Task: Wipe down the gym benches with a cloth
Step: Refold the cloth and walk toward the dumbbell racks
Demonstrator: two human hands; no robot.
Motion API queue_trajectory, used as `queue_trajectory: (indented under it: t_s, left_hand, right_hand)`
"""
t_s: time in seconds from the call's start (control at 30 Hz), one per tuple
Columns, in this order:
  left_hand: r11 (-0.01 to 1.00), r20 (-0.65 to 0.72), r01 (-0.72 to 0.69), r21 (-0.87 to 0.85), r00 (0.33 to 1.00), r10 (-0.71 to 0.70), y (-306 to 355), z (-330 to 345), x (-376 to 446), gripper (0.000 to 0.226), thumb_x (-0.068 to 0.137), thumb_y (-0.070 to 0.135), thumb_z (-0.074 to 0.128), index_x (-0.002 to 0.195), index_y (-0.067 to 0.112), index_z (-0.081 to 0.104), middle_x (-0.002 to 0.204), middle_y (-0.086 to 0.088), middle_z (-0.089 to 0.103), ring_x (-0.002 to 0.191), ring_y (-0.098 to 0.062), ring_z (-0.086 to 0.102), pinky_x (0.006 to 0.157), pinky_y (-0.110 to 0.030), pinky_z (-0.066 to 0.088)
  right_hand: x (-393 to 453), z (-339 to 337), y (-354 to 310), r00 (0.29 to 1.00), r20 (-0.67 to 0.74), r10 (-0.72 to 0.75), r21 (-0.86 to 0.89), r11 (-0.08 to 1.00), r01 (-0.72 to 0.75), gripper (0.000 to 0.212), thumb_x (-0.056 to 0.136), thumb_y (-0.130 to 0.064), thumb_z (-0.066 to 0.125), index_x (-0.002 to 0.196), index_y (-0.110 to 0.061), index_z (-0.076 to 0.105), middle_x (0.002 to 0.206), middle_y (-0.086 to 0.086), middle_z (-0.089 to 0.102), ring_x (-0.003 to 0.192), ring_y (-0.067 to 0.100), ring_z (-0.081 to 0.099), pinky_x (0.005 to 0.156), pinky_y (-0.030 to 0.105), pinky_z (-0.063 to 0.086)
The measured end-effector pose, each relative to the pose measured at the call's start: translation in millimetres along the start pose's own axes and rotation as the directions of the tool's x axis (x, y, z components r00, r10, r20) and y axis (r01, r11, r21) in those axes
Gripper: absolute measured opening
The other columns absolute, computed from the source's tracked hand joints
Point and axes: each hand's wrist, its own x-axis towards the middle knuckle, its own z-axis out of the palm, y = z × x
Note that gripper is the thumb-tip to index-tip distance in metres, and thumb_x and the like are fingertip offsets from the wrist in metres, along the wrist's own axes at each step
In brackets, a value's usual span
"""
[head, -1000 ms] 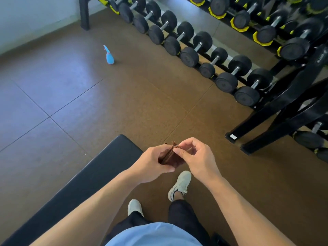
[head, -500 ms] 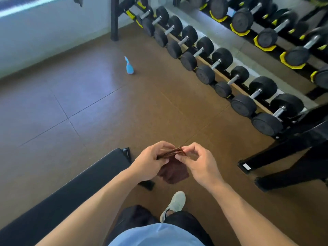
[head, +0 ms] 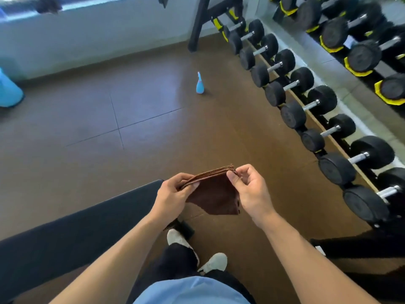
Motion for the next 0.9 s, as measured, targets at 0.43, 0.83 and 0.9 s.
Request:
queue_trajectory:
  t_s: [0.43, 0.83, 0.9]
  left_hand:
    - [0.966, -0.157, 0.071, -0.25, 0.981, -0.113, -2, -36, 79, 0.009, 0.09, 0.032, 0.077, 0.091, 0.024, 0.075, 0.084, 0.003, 0.077, 0.083, -0.014, 0.072, 0.069, -0.023, 0.058]
    - [0.954, -0.348, 0.035, -0.299, 0.926, -0.144, 37, -28, 151, 0.031, 0.1, 0.035, 0.064, 0.128, 0.027, 0.072, 0.117, 0.015, 0.074, 0.104, 0.002, 0.067, 0.089, -0.019, 0.058]
    - [0.944, -0.305, 0.045, -0.327, 0.94, -0.151, 44, -21, 165, 0.027, 0.106, 0.038, 0.051, 0.117, 0.035, 0.075, 0.101, 0.024, 0.075, 0.094, 0.007, 0.068, 0.079, -0.009, 0.055]
  right_hand:
    - [83, 63, -14, 0.931, 0.229, 0.285, -0.194, 0.95, -0.243, 0.03, 0.081, -0.012, 0.089, 0.105, -0.011, 0.072, 0.1, 0.013, 0.08, 0.098, 0.034, 0.076, 0.086, 0.054, 0.064]
    - [159, 147, -62, 0.817, 0.161, 0.553, 0.071, 0.819, -0.569, 0.035, 0.11, -0.038, 0.051, 0.13, -0.015, 0.066, 0.119, 0.008, 0.074, 0.108, 0.024, 0.07, 0.084, 0.035, 0.063]
    - [184, 144, -68, 0.793, 0.213, 0.571, 0.152, 0.782, -0.604, 0.039, 0.107, -0.045, 0.053, 0.126, -0.014, 0.068, 0.118, 0.01, 0.074, 0.112, 0.026, 0.07, 0.097, 0.042, 0.06]
